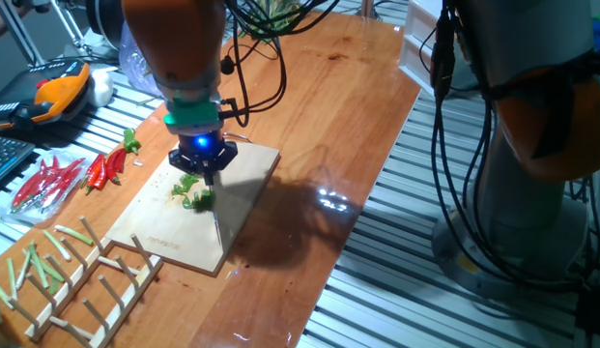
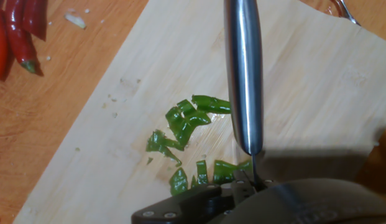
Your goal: Chop the chili peppers
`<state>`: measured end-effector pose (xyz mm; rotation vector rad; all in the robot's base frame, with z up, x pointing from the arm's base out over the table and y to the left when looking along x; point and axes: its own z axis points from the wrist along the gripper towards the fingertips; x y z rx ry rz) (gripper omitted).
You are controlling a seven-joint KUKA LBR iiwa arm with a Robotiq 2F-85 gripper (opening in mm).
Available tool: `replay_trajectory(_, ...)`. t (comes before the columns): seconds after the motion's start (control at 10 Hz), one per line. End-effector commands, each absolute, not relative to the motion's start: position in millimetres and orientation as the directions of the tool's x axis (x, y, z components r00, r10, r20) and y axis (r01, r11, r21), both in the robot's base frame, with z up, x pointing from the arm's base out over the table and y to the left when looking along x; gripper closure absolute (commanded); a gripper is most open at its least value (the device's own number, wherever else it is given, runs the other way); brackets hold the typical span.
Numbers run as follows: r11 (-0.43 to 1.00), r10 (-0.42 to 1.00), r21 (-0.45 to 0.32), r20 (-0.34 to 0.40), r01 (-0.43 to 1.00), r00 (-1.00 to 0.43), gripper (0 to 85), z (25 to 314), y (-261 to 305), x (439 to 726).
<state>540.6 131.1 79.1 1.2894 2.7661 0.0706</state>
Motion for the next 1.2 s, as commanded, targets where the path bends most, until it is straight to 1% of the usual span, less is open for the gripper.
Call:
replay_trajectory(0.0,0.642,0.767,0.082,-0.062,0.763,-0.639,85.0,77,132,541)
replay_trajectory(0.2,0.641,0.767,0.088,-0.081,0.762,-0.636,85.0,71,135,541)
replay_trajectory(0.4,0.631,0.775,0.110,-0.091,0.768,-0.625,85.0,69,138,541)
replay_trajectory(0.6,0.607,0.793,0.133,-0.054,0.783,-0.606,85.0,82,142,549)
replay_trajectory(0.7,0.621,0.783,0.114,-0.030,0.776,-0.622,85.0,94,143,554)
replay_trajectory(0.9,0.626,0.778,0.104,-0.019,0.773,-0.627,85.0,108,146,561)
replay_trajectory(1.1,0.636,0.770,0.104,-0.021,0.764,-0.638,85.0,108,146,561)
